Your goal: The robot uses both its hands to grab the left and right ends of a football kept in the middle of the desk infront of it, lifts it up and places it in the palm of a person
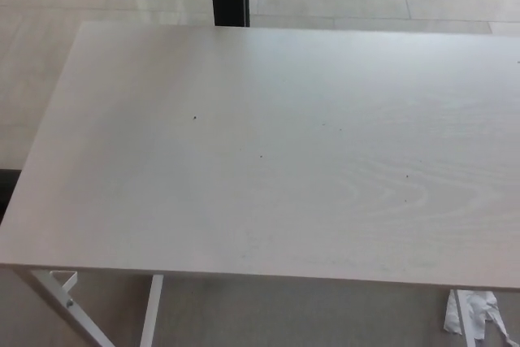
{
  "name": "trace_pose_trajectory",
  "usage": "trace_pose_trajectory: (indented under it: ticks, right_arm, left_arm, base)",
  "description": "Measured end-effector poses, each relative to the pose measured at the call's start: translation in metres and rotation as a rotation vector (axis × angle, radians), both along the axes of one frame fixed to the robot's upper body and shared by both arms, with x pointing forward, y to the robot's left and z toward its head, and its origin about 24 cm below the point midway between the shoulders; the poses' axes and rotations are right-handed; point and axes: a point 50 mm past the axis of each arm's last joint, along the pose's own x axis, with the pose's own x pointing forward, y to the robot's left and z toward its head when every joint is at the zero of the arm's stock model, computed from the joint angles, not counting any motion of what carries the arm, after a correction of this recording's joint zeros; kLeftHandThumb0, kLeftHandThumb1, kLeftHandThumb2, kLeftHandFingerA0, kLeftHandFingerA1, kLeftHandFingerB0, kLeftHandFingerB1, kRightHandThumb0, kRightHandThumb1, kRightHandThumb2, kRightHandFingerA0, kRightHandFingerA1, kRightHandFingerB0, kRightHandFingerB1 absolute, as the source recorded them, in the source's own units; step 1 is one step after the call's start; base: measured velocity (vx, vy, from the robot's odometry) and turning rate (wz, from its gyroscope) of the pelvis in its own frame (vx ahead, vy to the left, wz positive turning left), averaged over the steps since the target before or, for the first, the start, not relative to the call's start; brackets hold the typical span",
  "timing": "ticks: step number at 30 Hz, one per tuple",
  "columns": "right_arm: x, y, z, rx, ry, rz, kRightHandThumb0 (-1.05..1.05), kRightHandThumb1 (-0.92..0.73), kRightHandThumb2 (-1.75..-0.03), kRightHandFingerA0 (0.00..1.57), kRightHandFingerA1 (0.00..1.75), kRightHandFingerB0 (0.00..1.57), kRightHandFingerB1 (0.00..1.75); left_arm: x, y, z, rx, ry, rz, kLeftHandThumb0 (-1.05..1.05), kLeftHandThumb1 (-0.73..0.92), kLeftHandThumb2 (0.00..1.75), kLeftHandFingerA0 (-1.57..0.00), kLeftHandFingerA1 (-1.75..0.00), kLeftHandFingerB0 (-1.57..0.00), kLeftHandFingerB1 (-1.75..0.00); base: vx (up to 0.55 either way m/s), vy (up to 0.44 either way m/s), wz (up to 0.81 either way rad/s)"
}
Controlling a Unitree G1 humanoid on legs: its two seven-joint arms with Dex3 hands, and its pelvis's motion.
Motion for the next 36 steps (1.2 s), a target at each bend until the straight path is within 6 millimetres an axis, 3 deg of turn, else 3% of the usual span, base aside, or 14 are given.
trace_pose_trajectory:
  ticks: [1, 10, 11, 15, 19, 21, 22, 23, 24, 25, 27, 29, 34, 36]
  right_arm:
    - [0.0, 0.001, -0.002, -0.002, 0.012, 0.014, -0.39, -0.53, -0.57, 0.33, 0.44, 0.33, 0.33]
    - [-0.015, 0.003, -0.015, -0.035, 0.083, 0.053, -0.48, -0.4, -0.73, 0.3, 0.56, 0.29, 0.46]
    - [-0.016, 0.003, -0.016, -0.038, 0.088, 0.055, -0.43, -0.51, -0.56, 0.3, 0.47, 0.31, 0.33]
    - [-0.028, 0.003, -0.023, -0.039, 0.115, 0.052, -0.49, -0.49, -0.56, 0.24, 0.46, 0.25, 0.32]
    - [-0.028, 0.003, -0.021, -0.056, 0.098, 0.08, -0.67, -0.41, -0.79, 0.25, 0.54, 0.13, 0.42]
    - [-0.026, 0.004, -0.02, -0.066, 0.086, 0.105, -0.73, -0.43, -0.83, 0.29, 0.57, 0.08, 0.43]
    - [-0.026, 0.004, -0.02, -0.069, 0.082, 0.117, -0.75, -0.46, -0.85, 0.86, 0.9, 0.08, 0.44]
    - [-0.025, 0.005, -0.021, -0.071, 0.081, 0.129, -0.71, -0.58, -0.58, 1.01, 1.1, 0.19, 0.35]
    - [-0.025, 0.006, -0.022, -0.071, 0.08, 0.141, -0.71, -0.58, -0.58, 1.01, 1.1, 0.19, 0.35]
    - [-0.024, 0.006, -0.022, -0.07, 0.078, 0.146, -0.66, -0.58, -0.58, 0.64, 0.61, 0.24, 0.32]
    - [-0.022, 0.008, -0.021, -0.071, 0.065, 0.165, -0.66, -0.48, -0.83, 0.91, 1.05, 0.2, 0.44]
    - [-0.018, 0.008, -0.019, -0.079, 0.054, 0.179, -0.64, -0.57, -0.57, 1.11, 1.39, 0.27, 0.34]
    - [-0.016, 0.009, -0.022, -0.074, 0.056, 0.189, -0.68, -0.46, -0.81, 1.13, 1.32, 0.16, 0.43]
    - [-0.016, 0.01, -0.022, -0.076, 0.063, 0.196, -0.7, -0.48, -0.86, 0.93, 1.08, 0.09, 0.44]
  left_arm:
    - [0.0, -0.003, -0.002, -0.009, -0.004, -0.003, -0.59, 0.68, 0.61, -0.61, -0.49, -0.49, -0.38]
    - [0.016, -0.006, 0.003, -0.015, -0.052, -0.015, -0.62, 0.64, 0.6, -0.53, -0.48, -0.54, -0.41]
    - [0.017, -0.006, 0.002, -0.018, -0.054, -0.017, -0.67, 0.61, 0.58, -0.56, -0.48, -0.47, -0.38]
    - [0.023, -0.008, -0.003, -0.041, -0.009, -0.095, -0.67, 0.6, 0.59, -0.51, -0.48, -0.43, -0.38]
    - [0.023, -0.005, -0.004, -0.054, 0.002, -0.148, -0.68, 0.61, 0.59, -0.52, -0.48, -0.44, -0.38]
    - [0.022, -0.004, -0.004, -0.056, 0.001, -0.162, -0.71, 0.61, 0.59, -0.52, -0.49, -0.45, -0.38]
    - [0.02, -0.003, -0.004, -0.057, 0.002, -0.165, -0.71, 0.6, 0.59, -0.51, -0.51, -0.46, -0.38]
    - [0.019, -0.001, -0.004, -0.059, 0.005, -0.165, -0.68, 0.59, 0.59, -0.52, -0.51, -0.44, -0.38]
    - [0.017, 0.001, -0.004, -0.061, 0.009, -0.164, -0.68, 0.59, 0.59, -0.52, -0.51, -0.44, -0.38]
    - [0.017, 0.001, -0.004, -0.062, 0.009, -0.164, -0.63, 0.46, 0.85, -0.53, -0.61, -0.36, -0.5]
    - [0.015, 0.003, -0.004, -0.067, 0.012, -0.164, -0.59, 0.45, 0.83, -0.57, -0.6, -0.39, -0.5]
    - [0.014, 0.004, -0.005, -0.067, 0.018, -0.163, -0.57, 0.54, 0.57, -0.67, -0.49, -0.46, -0.39]
    - [0.014, 0.005, -0.004, -0.062, 0.024, -0.173, -0.62, 0.42, 0.82, -0.6, -0.6, -0.48, -0.53]
    - [0.014, 0.004, -0.005, -0.063, 0.024, -0.174, -0.65, 0.38, 0.8, -0.59, -0.6, -0.46, -0.52]
  base:
    - [0.0, 0.0, 0.0]
    - [0.0, 0.0, 0.01]
    - [0.0, 0.0, 0.0]
    - [0.0, 0.0, 0.0]
    - [0.0, 0.0, 0.0]
    - [0.0, 0.0, 0.0]
    - [0.0, 0.0, 0.0]
    - [0.0, 0.0, 0.0]
    - [0.0, 0.0, 0.0]
    - [0.0, 0.0, 0.0]
    - [0.0, 0.0, 0.0]
    - [0.0, 0.0, 0.0]
    - [0.0, 0.0, 0.0]
    - [0.0, 0.0, 0.0]
